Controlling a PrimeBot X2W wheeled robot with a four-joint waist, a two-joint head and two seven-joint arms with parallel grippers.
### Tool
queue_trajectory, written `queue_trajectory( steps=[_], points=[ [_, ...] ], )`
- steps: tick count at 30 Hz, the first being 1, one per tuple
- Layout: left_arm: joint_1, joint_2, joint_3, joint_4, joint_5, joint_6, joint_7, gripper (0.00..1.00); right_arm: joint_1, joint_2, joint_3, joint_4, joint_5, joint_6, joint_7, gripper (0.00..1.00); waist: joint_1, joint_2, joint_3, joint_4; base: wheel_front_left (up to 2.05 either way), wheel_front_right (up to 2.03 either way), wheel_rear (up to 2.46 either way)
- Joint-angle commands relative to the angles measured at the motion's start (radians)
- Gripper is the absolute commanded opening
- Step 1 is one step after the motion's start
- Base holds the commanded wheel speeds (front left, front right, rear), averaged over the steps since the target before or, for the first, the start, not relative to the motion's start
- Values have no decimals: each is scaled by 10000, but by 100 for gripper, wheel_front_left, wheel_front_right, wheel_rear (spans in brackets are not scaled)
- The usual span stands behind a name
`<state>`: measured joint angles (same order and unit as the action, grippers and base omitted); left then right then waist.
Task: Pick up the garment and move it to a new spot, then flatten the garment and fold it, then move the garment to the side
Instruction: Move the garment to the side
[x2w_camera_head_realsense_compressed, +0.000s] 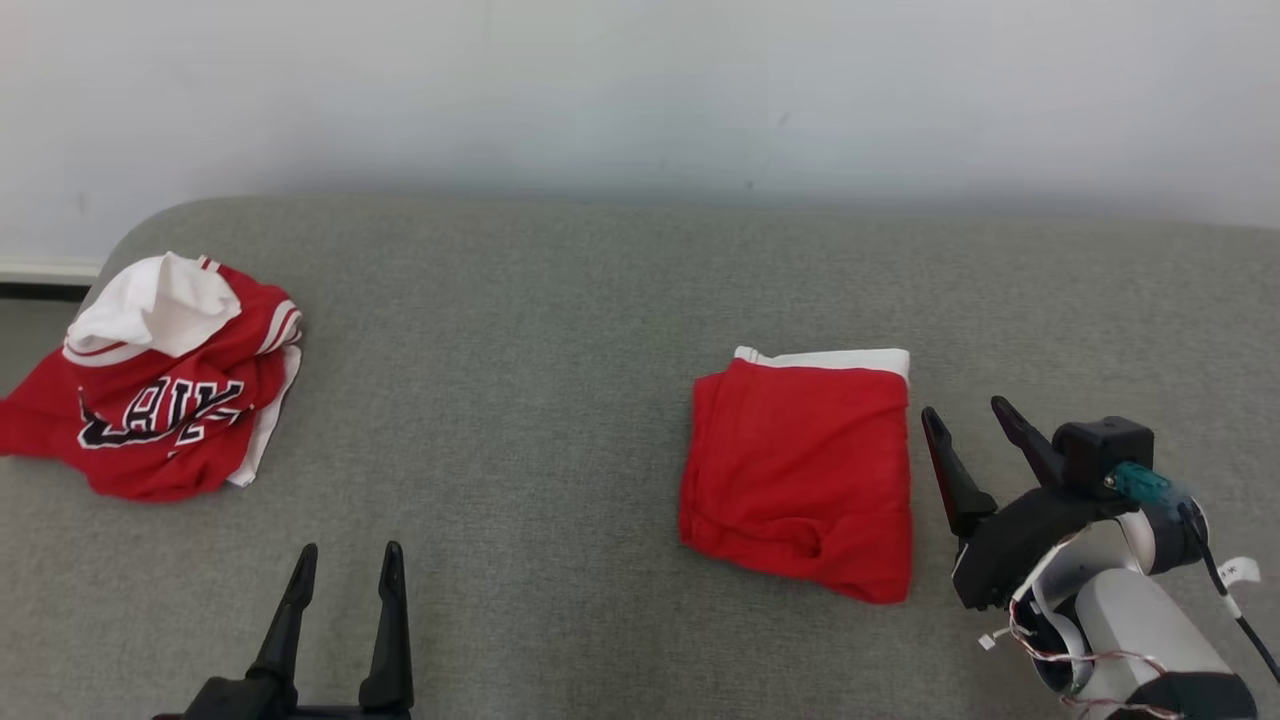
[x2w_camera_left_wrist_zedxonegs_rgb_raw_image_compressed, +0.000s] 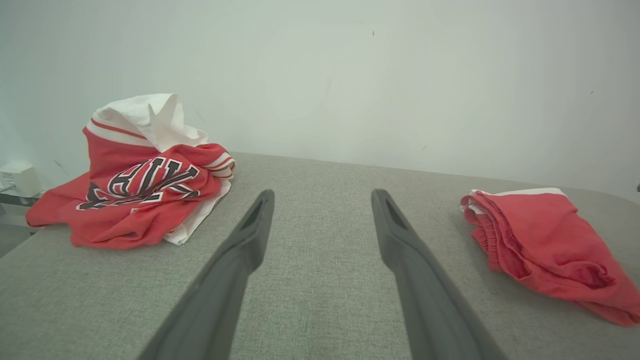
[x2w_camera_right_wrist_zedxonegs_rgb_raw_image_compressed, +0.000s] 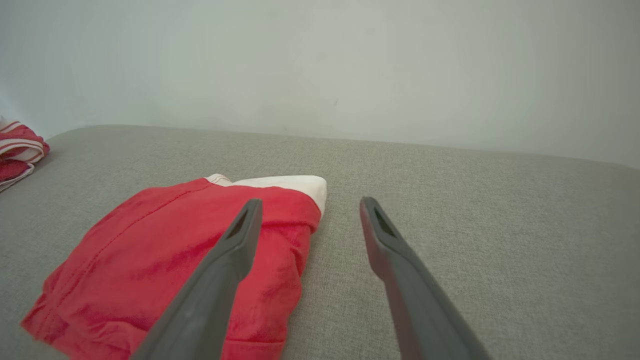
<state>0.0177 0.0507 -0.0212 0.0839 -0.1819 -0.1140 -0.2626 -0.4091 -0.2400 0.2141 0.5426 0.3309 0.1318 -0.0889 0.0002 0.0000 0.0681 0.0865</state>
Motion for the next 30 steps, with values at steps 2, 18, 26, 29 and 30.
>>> queue_trajectory(
  steps=[2, 18, 26, 29, 30],
  points=[
    [-227, -3, -134, 61, -126, 77, -32, 100, -453, -39, 190, 690, 173, -25, 87, 100, -2, 0, 324, 374, 0, 0, 0],
    [-652, -5, -522, 226, -226, 232, -32, 100, -1864, 416, 1594, 3840, 1609, -25, 862, 100, -2, 0, 771, 552, 0, 0, 0],
    [-758, -5, -474, 387, -208, 141, -32, 100, -1932, 396, 2411, 4242, 2399, -25, 1344, 0, -2, 0, 710, 353, 0, 0, 0],
    [-815, -5, -529, 404, -223, 112, -32, 100, -2222, 33, 2908, 4102, 2686, -26, 1308, 0, -2, 0, 787, 218, 0, 0, 0],
    [-853, -5, -553, 411, -220, 106, -32, 100, -2313, -82, 3071, 4042, 2700, -26, 1292, 0, -2, 0, 837, 181, 0, 0, 0]
  ],
)
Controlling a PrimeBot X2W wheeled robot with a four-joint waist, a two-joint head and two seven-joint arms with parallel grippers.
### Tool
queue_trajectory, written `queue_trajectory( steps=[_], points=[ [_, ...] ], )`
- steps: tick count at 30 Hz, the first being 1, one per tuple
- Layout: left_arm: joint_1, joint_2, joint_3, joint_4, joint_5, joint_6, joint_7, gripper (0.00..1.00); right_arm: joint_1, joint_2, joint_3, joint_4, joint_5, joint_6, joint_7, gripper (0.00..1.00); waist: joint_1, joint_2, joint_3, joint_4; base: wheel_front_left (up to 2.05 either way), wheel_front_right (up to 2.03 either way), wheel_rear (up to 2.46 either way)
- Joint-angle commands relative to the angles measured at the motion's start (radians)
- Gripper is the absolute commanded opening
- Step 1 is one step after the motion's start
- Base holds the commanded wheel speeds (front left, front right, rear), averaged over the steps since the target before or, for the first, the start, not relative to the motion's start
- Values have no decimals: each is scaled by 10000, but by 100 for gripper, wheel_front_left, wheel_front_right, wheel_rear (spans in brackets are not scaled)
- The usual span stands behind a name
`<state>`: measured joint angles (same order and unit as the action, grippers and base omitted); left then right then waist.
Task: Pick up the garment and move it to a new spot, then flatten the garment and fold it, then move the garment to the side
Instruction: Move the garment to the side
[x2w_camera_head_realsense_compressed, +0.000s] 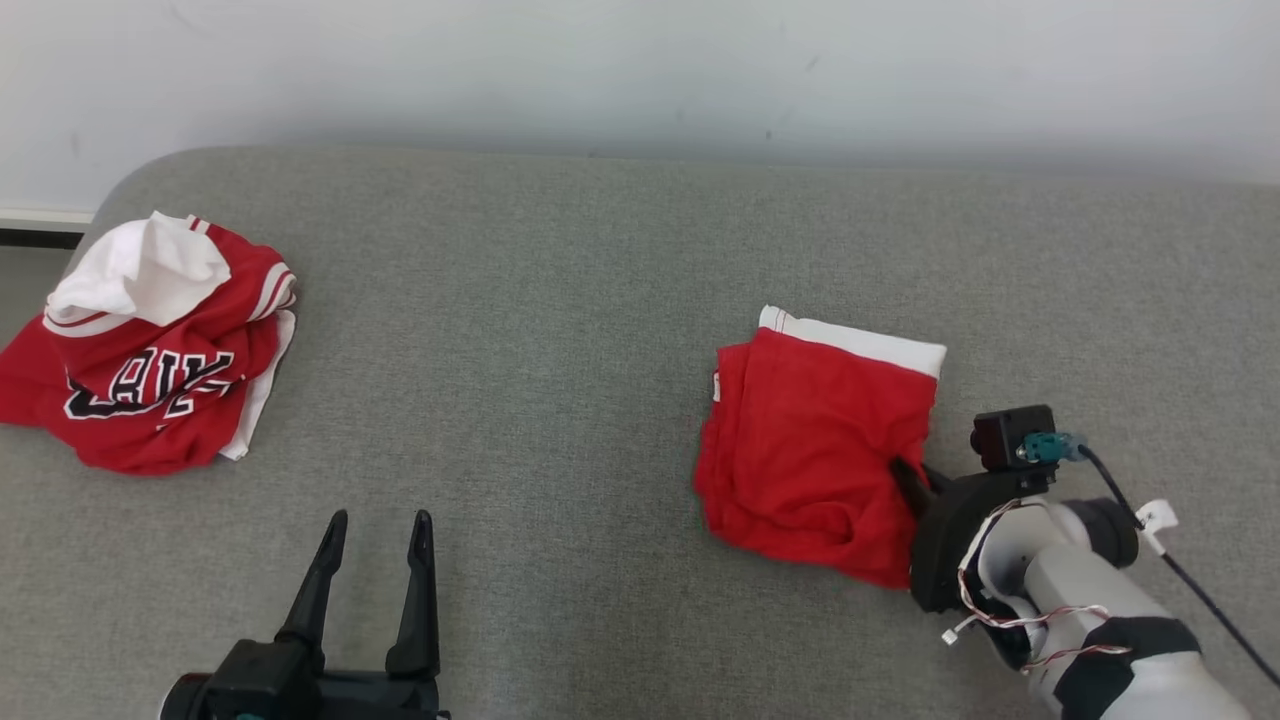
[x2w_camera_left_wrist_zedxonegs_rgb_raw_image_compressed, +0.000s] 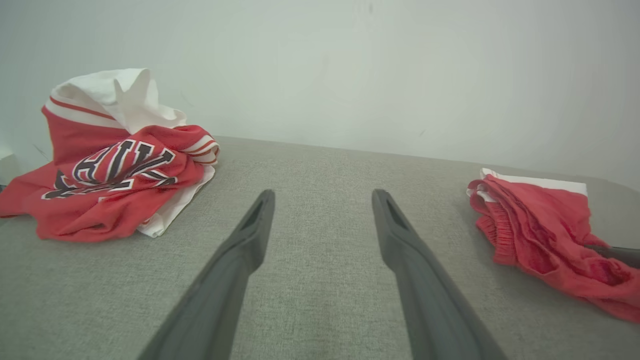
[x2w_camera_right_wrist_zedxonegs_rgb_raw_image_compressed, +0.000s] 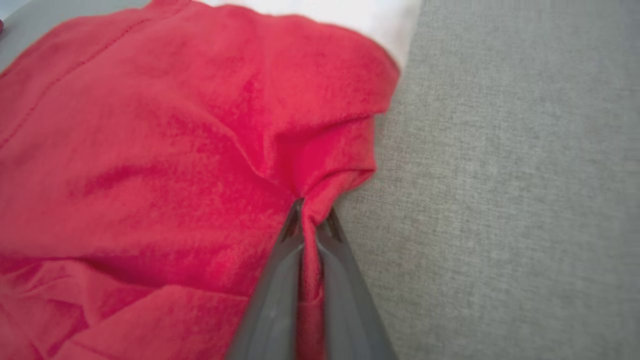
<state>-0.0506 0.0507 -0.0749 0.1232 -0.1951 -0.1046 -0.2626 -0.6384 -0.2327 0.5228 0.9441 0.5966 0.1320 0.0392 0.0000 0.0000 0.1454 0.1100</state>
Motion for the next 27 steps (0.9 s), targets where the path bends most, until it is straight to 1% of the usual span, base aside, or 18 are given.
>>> queue_trajectory(
  steps=[1, 4, 7, 14, 17, 21, 24, 27],
  points=[
    [-213, -5, -25, 11, -71, 3, -32, 100, -138, -286, 153, -25, 50, -28, -25, 0, 0, 0, 123, -96, 0, 0, 0],
    [-355, -5, -103, -18, -30, -38, -32, 100, -495, -705, 815, -217, 75, -28, 178, 0, 0, 0, 361, -243, 0, 0, 0],
    [-563, -5, -146, -98, 58, -73, -32, 100, -1047, -1316, 1604, -574, 28, -28, 455, 0, 0, 0, 738, -501, 0, 0, 0],
    [-1105, 18, 19, -431, 425, -116, -32, 100, -2709, -2817, 3184, -1591, 385, -28, 805, 0, 0, 0, 2084, -1459, 0, 0, 0],
    [-1297, 136, 120, -645, 617, -160, -33, 100, -3408, -3434, 3633, -1808, 600, -27, 762, 0, 0, 0, 2662, -1867, 0, 0, 0],
    [-1454, 298, 303, -1059, 835, -154, -32, 100, -4238, -4054, 4040, -1936, 879, -27, 628, 0, 0, 0, 3305, -2416, 0, 0, 0],
    [-1473, 471, 499, -1337, 978, -133, -32, 100, -4744, -4397, 4292, -1923, 1099, -27, 476, 0, 0, 0, 3686, -2784, 0, 0, 0],
    [-1472, 638, 657, -1609, 1103, -114, -32, 100, -5178, -4609, 4489, -1855, 1179, -27, 300, 0, 0, 0, 3952, -3142, 0, 0, 0]
  ],
)
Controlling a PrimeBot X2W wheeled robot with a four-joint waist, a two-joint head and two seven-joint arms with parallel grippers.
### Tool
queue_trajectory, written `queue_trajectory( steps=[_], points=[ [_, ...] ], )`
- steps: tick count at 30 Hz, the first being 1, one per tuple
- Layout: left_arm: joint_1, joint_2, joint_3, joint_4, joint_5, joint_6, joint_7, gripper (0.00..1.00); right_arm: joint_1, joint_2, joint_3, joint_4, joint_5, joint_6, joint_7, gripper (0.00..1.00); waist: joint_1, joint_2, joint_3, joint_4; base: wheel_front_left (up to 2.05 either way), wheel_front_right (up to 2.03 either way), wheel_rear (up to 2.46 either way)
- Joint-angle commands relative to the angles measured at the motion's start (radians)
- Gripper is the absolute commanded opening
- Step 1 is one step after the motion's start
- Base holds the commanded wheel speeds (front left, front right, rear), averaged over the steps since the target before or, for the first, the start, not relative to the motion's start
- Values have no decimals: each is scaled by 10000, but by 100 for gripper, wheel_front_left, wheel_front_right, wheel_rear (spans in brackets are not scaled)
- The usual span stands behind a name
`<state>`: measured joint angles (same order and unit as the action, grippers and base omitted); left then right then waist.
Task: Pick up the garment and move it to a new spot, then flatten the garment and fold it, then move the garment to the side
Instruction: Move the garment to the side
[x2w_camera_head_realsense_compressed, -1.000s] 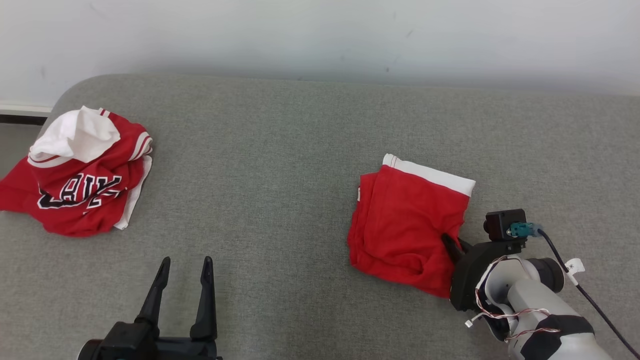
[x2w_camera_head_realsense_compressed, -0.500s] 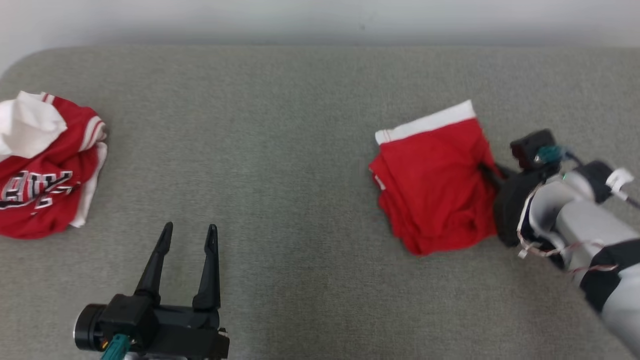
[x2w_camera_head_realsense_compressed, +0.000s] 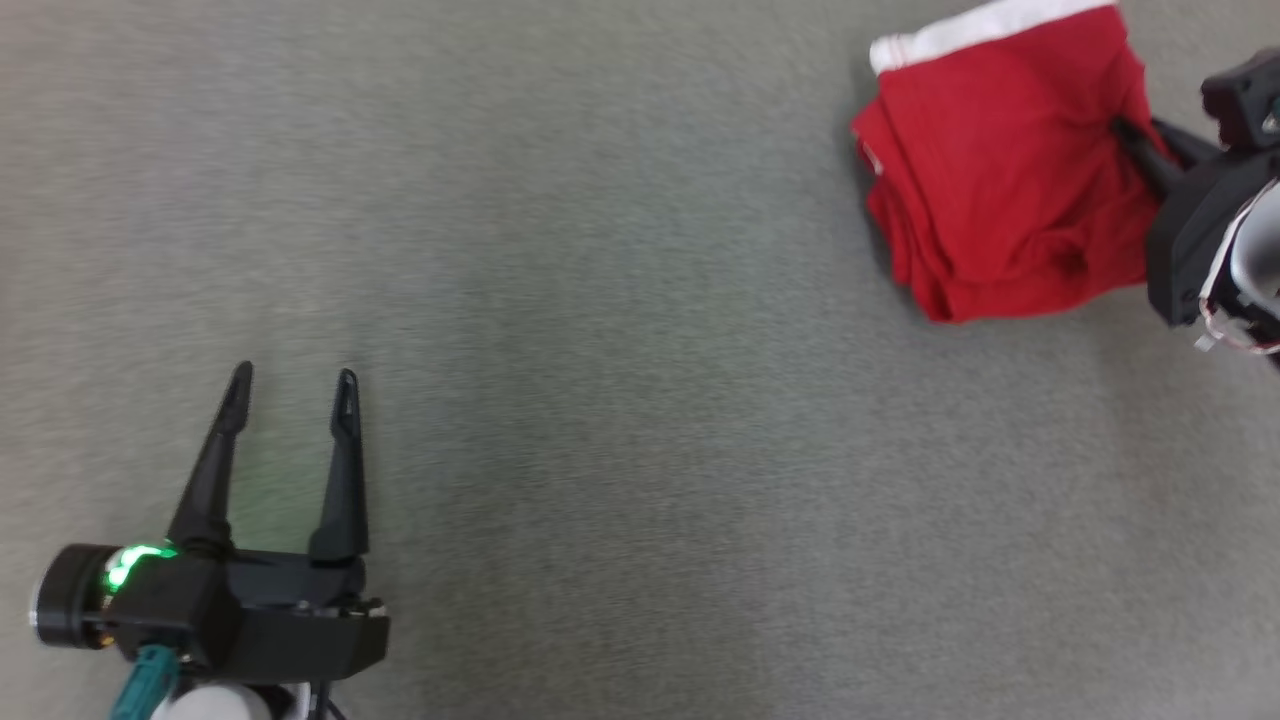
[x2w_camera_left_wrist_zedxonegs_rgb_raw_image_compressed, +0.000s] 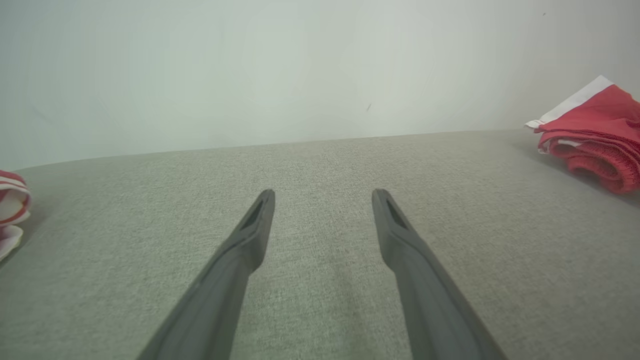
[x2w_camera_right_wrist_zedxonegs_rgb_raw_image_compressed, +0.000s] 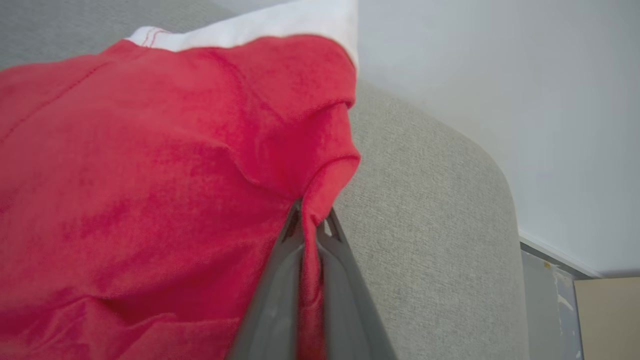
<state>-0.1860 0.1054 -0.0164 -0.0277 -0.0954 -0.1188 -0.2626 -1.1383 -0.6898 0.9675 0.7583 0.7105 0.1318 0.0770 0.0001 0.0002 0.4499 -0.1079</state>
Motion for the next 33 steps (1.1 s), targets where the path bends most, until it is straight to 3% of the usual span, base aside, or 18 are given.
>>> queue_trajectory(
  steps=[1, 12, 24, 33],
  points=[
    [-79, 163, 126, -188, 131, 44, -32, 100, -303, -86, 137, 38, -31, -25, -111, 0, -1, -2, 971, -1089, 0, 0, 0],
    [493, 736, 612, -993, 280, 164, -32, 100, -1555, -455, 704, 446, -27, -25, -463, 0, -1, -2, 1413, -1764, 0, 0, 0],
    [618, 940, 673, -1590, 274, 309, 172, 100, -2684, -1054, 1267, 1040, 18, -25, -495, 0, -1, -2, 1970, -1841, 0, 0, 0],
    [502, 1020, 612, -1666, 202, 365, 247, 100, -2966, -1075, 1444, 1780, 217, -25, -579, 0, -1, -2, 2091, -1798, 0, 0, 0]
  ],
)
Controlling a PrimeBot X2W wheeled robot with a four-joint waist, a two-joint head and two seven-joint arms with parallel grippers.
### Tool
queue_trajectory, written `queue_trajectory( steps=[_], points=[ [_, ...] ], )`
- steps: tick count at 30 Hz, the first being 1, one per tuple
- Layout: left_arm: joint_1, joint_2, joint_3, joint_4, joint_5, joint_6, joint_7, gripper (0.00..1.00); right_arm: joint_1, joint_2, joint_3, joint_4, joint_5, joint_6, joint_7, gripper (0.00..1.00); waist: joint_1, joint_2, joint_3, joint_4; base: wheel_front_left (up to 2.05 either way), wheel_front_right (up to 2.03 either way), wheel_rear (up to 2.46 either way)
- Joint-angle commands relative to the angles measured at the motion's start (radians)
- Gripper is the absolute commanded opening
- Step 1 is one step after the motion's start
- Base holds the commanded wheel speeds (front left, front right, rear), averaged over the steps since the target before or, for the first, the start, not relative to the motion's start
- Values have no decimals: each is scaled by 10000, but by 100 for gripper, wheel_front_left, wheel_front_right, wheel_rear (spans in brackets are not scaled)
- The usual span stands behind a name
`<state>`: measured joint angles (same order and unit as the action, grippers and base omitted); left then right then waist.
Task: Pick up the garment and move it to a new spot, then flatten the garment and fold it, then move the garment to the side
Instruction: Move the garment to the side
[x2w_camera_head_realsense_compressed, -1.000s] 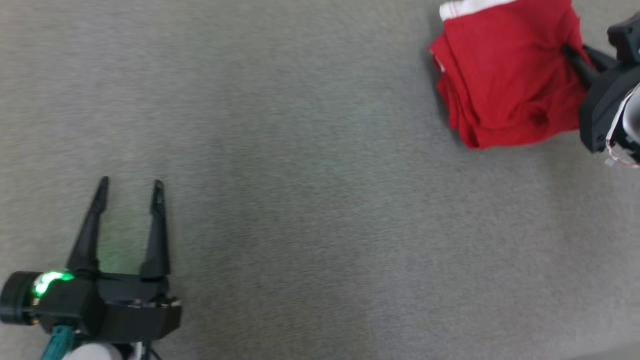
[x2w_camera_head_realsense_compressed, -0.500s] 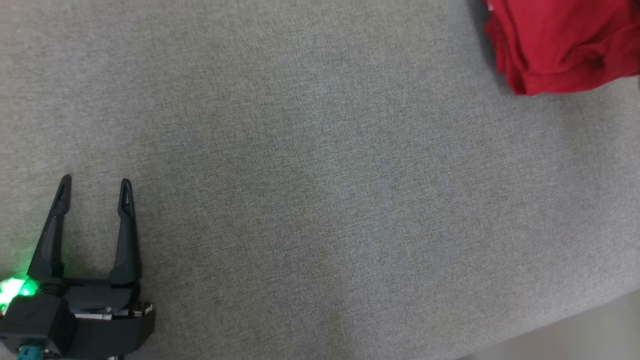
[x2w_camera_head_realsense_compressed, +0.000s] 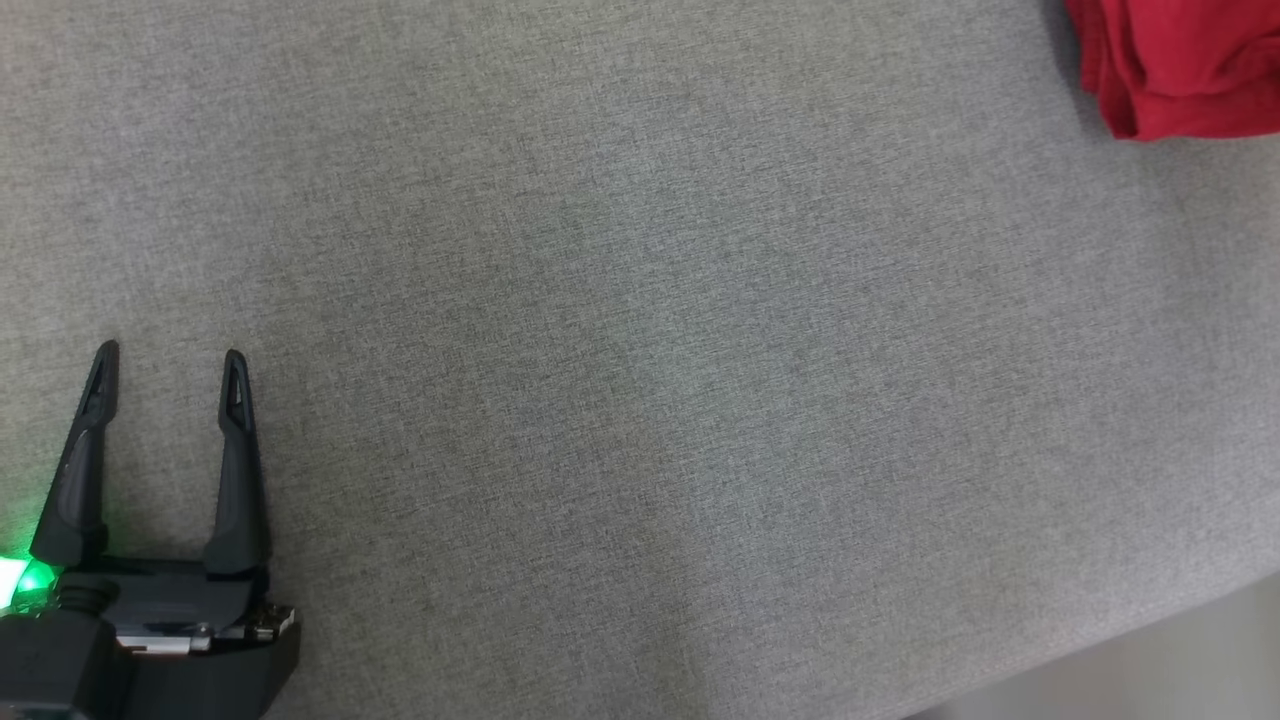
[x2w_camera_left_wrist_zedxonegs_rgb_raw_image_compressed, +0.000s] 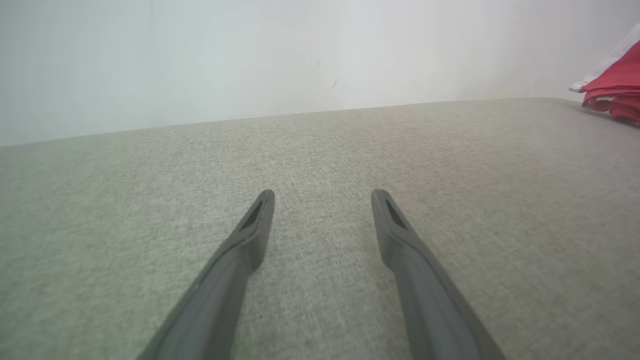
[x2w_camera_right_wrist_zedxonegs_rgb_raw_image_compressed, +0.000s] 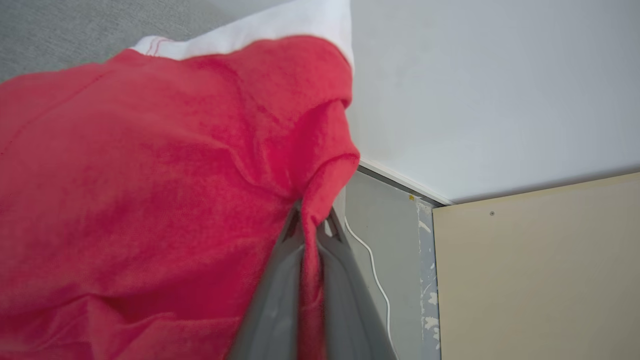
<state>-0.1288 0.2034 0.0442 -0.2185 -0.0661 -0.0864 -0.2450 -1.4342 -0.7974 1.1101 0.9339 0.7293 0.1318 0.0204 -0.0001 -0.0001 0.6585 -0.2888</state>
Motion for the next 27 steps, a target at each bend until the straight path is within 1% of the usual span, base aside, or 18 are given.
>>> queue_trajectory(
  steps=[1, 2, 3, 8, 12, 16, 18, 20, 24, 27],
  points=[
    [-83, 50, -2, 251, -98, 47, 70, 100, -19, 20, 33, 104, 41, -26, -50, 0, 1, 1, 17, 24, 0, 0, 0],
    [-94, 51, -10, 259, -103, 38, 66, 100, -88, 20, 27, 201, 4, -26, -169, 34, 1, 1, 25, 41, 0, 0, 0],
    [-102, 55, -17, 274, -115, 49, 60, 100, -136, 54, 32, 308, -35, -26, -245, 100, 1, 1, 28, 59, 0, 0, 0],
    [-91, 53, 7, 413, -197, 101, 7, 100, -431, 237, -6, 1026, -482, -26, -863, 100, 1, 1, -104, 123, 0, 0, 0],
    [-34, -54, -61, 597, -244, 127, -64, 100, -584, 582, -181, 1627, -810, -25, -1406, 100, 1, 1, -482, 229, 0, 0, 0],
    [100, -263, -140, 903, -386, 147, -153, 100, -420, 921, -475, 1878, -589, -25, -2043, 100, 1, 1, -1133, 470, 0, 0, 0],
    [232, -408, -106, 1119, -513, 190, -183, 100, -312, 1199, -672, 1930, -531, -25, -2448, 100, 1, 1, -1712, 695, 0, 0, 0],
    [303, -469, -66, 1182, -579, 208, -194, 100, -281, 1302, -786, 1950, -526, -25, -2564, 100, 1, 1, -1890, 772, 0, 0, 0],
    [500, -668, -2, 1342, -765, 180, -200, 100, 155, 1820, -1364, 1862, -452, -25, -2839, 100, 1, 1, -2661, 1142, 0, 0, 0],
    [717, -819, 82, 1383, -829, 150, -202, 100, 566, 2097, -1997, 1214, -613, -25, -2863, 100, 1, 1, -3173, 1375, 0, 0, 0]
  ],
)
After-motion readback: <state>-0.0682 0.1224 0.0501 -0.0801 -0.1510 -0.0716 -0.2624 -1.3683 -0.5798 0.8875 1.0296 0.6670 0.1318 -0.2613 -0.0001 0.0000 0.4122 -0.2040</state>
